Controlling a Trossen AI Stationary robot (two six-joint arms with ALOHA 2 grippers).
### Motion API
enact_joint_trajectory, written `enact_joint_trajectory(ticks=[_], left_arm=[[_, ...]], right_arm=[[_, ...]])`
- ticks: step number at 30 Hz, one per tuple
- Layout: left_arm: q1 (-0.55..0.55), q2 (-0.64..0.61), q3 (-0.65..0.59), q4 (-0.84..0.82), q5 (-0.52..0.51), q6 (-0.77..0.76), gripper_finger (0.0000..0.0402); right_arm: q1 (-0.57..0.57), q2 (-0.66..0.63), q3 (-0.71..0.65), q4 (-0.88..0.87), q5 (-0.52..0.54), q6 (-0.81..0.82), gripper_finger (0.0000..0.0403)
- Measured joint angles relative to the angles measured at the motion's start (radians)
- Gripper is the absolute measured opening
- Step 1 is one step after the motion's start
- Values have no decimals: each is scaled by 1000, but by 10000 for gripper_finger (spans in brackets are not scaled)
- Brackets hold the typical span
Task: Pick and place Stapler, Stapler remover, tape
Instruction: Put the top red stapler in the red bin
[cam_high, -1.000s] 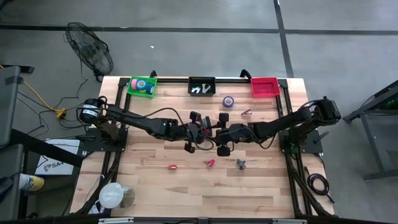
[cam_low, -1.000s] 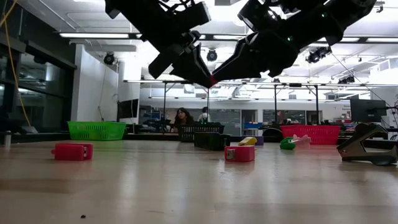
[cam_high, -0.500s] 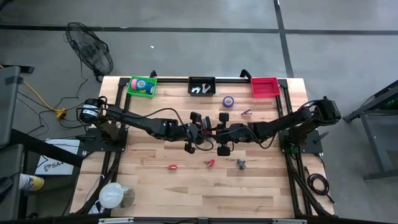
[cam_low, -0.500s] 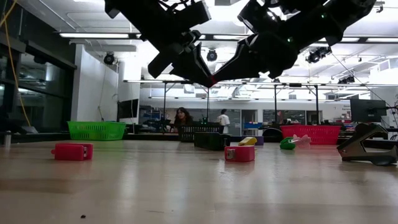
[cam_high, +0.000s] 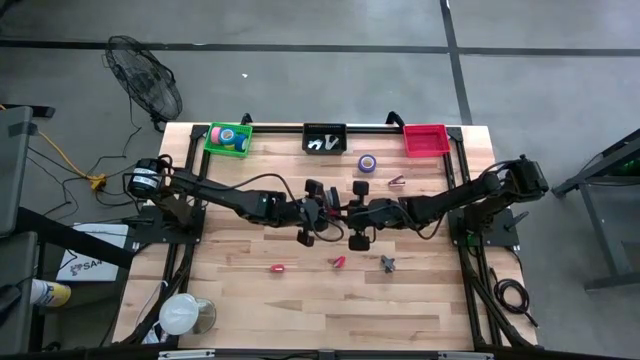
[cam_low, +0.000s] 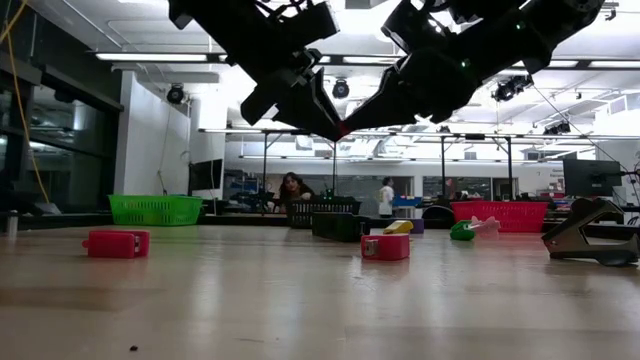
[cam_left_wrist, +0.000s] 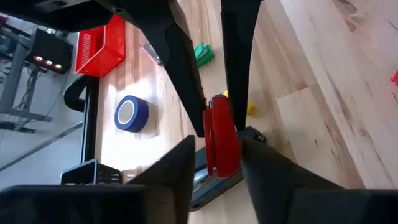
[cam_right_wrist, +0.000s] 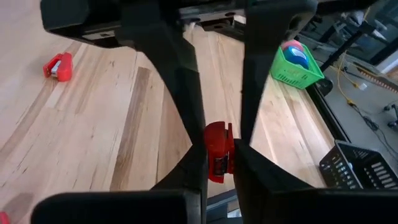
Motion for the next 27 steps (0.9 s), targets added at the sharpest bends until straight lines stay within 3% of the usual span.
enact_joint_trajectory(ticks=[6, 10, 14, 22, 27], left_arm=[[0, 0, 0, -45, -115, -1, 182], [0, 0, 0, -135, -205, -33, 196], [0, 0, 2, -242, -225, -104, 198], [1, 0, 2, -370, -222, -210, 199], [1, 0, 2, -370, -217, -219, 199]], right_arm=[[-3, 0, 0, -77, 87, 51, 41], [-32, -18, 0, -192, 163, 143, 41], [-89, -72, 0, -362, 284, 289, 41], [-343, -241, 0, -751, 391, 558, 41], [-555, -278, 0, -809, 358, 577, 41]])
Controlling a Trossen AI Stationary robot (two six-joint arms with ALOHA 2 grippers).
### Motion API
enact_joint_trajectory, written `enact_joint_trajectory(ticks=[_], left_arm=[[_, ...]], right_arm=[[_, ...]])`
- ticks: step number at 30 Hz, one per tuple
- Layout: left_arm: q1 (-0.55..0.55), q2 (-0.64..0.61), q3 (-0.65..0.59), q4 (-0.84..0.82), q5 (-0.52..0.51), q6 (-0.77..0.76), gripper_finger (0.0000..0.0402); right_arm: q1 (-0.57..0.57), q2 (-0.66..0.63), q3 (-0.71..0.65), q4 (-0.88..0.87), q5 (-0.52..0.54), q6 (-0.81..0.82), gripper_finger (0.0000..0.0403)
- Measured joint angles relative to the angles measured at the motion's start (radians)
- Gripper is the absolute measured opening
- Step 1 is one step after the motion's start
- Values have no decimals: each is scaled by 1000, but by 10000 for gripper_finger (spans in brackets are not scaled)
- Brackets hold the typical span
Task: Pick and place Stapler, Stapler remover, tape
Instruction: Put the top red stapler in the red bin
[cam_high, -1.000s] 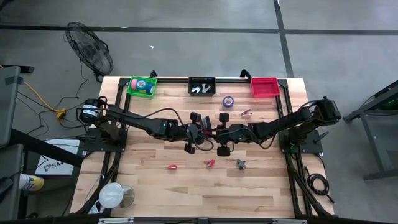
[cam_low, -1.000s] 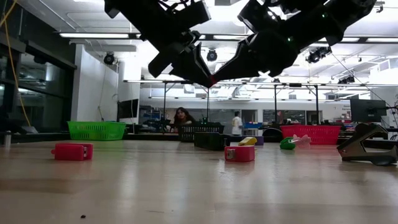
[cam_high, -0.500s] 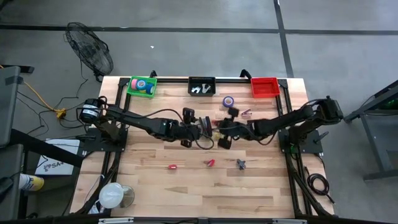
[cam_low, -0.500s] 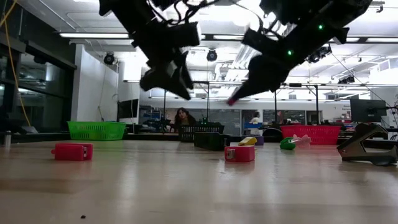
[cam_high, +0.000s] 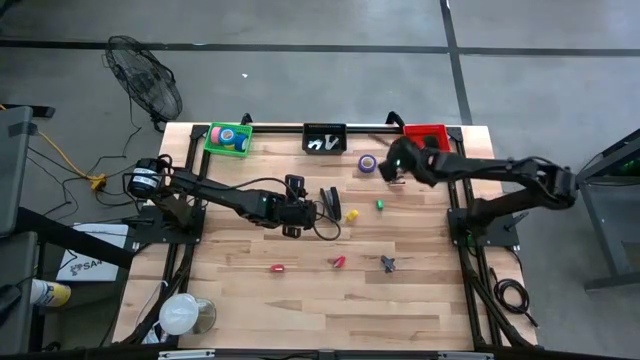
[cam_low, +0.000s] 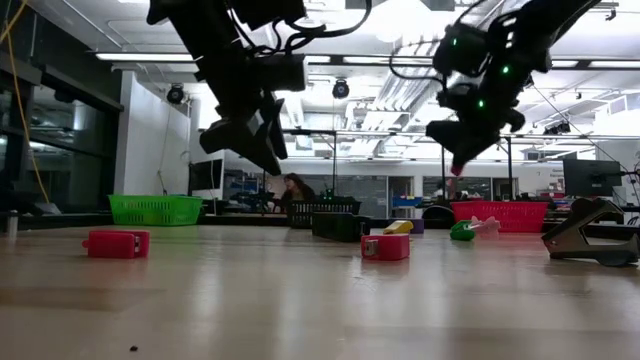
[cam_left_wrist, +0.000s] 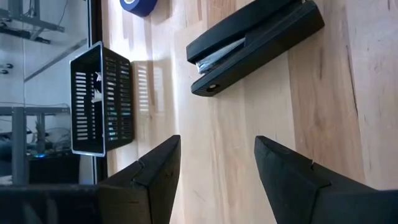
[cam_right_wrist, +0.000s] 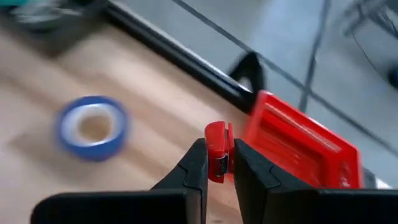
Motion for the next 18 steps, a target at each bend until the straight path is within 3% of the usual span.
enact_joint_trajectory(ticks=[9, 18], left_arm=[[0, 0, 0, 0, 1, -26, 199], [0, 0, 0, 0, 66, -47, 199]], right_arm=[[-280, 71, 0, 40, -76, -45, 41], [-424, 144, 0, 89, -208, -50, 43]])
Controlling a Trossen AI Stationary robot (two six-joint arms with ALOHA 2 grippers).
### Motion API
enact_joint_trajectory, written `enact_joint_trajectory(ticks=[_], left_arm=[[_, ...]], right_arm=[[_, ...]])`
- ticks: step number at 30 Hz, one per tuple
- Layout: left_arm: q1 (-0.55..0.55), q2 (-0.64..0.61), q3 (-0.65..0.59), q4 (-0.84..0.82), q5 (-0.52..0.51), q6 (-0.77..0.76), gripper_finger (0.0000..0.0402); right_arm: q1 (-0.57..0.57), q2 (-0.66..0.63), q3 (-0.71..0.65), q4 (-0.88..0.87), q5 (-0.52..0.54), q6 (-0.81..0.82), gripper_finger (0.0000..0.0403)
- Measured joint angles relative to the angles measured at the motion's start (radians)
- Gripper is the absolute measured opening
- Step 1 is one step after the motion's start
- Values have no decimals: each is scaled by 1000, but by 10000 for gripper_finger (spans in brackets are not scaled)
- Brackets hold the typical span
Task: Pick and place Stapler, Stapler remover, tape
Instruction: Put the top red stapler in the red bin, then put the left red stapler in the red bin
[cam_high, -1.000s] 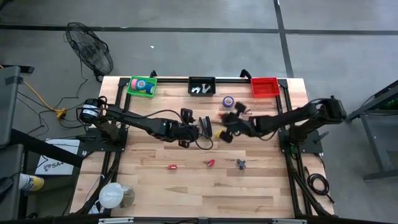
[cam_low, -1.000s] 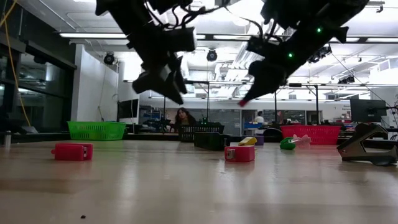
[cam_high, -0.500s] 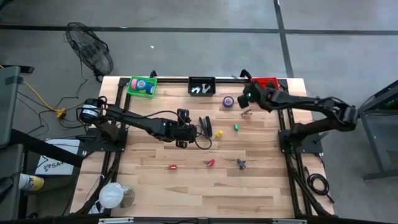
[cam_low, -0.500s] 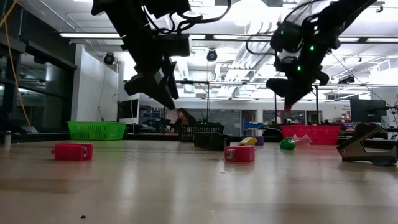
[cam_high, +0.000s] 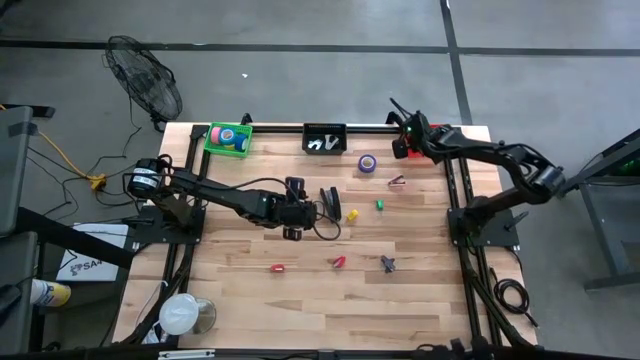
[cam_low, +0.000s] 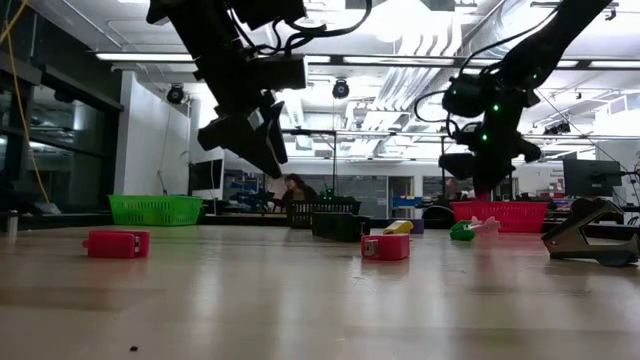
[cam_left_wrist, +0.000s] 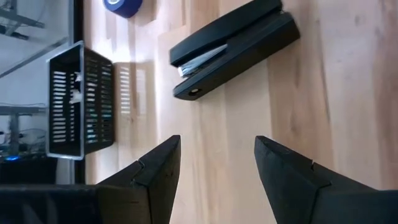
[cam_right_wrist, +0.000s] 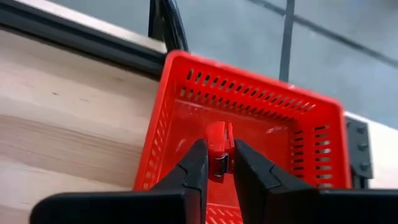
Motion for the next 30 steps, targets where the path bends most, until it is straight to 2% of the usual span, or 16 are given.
enact_joint_trajectory(ticks=[6, 11, 19, 23, 27, 30], left_arm=[[0, 0, 0, 0, 19, 1, 199], [0, 0, 0, 0, 21, 0, 199], [-1, 0, -1, -8, 24, -26, 199], [-1, 0, -1, -77, 24, -81, 199], [-1, 0, -1, -170, 27, -166, 199], [-1, 0, -1, -236, 92, -243, 199]], right_arm=[[-23, 32, 0, 0, -30, 3, 66], [-23, 32, 0, 3, 19, 25, 106], [-23, 31, 0, 6, 10, 21, 175], [-22, -2, 0, 6, -42, -5, 198], [-18, -74, 0, 3, -146, -6, 205], [12, -140, 0, 4, -209, -7, 205]])
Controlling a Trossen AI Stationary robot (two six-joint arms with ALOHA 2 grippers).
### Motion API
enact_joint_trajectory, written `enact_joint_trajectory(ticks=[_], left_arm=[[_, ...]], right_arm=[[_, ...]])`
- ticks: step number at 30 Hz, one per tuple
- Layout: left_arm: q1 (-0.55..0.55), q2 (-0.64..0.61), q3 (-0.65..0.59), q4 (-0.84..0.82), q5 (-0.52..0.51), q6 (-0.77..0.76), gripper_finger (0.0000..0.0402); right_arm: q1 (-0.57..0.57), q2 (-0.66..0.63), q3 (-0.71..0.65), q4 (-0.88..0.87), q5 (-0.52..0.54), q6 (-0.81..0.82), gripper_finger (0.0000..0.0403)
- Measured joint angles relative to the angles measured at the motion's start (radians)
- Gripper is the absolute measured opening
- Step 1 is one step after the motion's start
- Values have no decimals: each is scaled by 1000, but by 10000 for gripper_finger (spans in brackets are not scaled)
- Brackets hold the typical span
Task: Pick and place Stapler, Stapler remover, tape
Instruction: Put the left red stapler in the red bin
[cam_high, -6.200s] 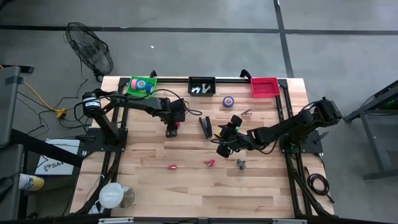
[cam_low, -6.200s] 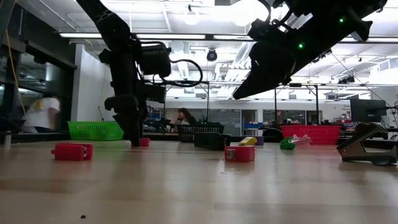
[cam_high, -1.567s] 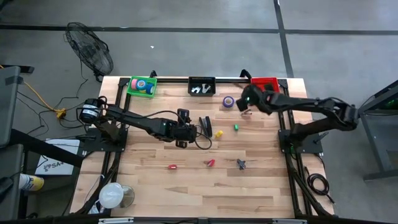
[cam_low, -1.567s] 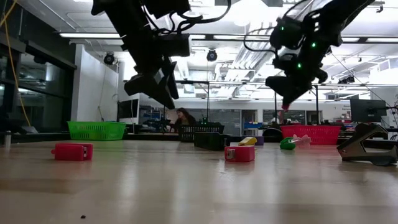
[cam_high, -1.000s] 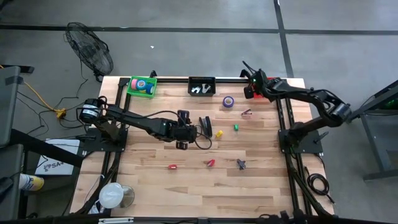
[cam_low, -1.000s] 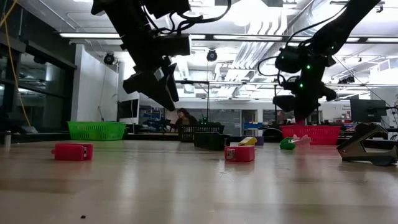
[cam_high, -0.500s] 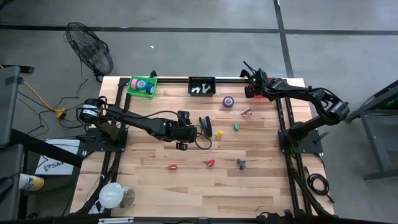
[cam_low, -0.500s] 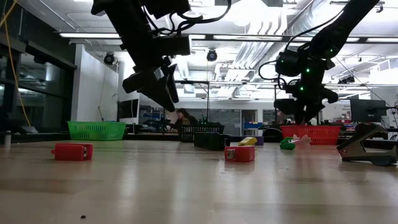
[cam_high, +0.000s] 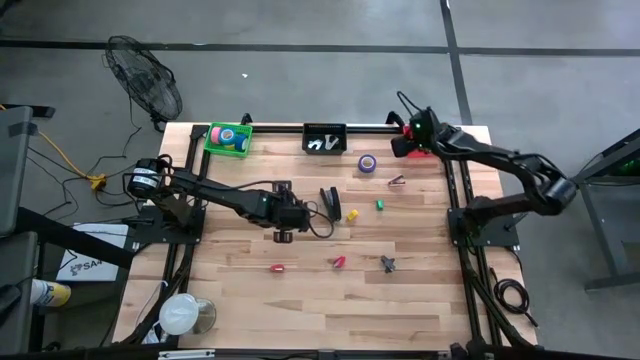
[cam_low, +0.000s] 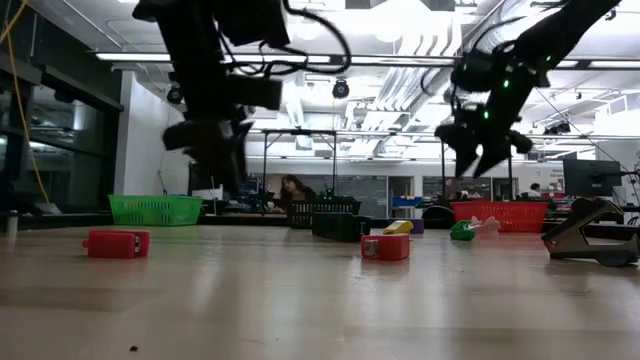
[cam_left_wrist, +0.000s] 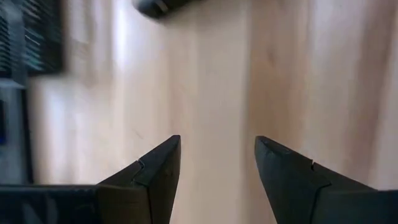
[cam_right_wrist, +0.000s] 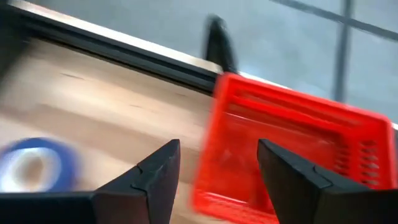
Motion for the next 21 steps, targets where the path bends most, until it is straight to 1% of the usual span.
enact_joint_trajectory(ticks=[4, 7, 12, 16, 21], left_arm=[[-8, 0, 0, -75, 125, -98, 199], [-34, 0, 0, -102, 195, -136, 199], [-107, 0, 0, -134, 258, -147, 199], [-164, 0, 0, -142, 330, -179, 199], [-220, 0, 0, -146, 373, -260, 199]], right_arm=[[91, -82, 0, 0, -19, -22, 201], [179, -134, 0, 0, -19, -42, 200], [329, -189, 0, -1, -19, -43, 200], [447, -199, 0, -1, -11, -40, 200], [572, -198, 0, -3, 69, -34, 199]])
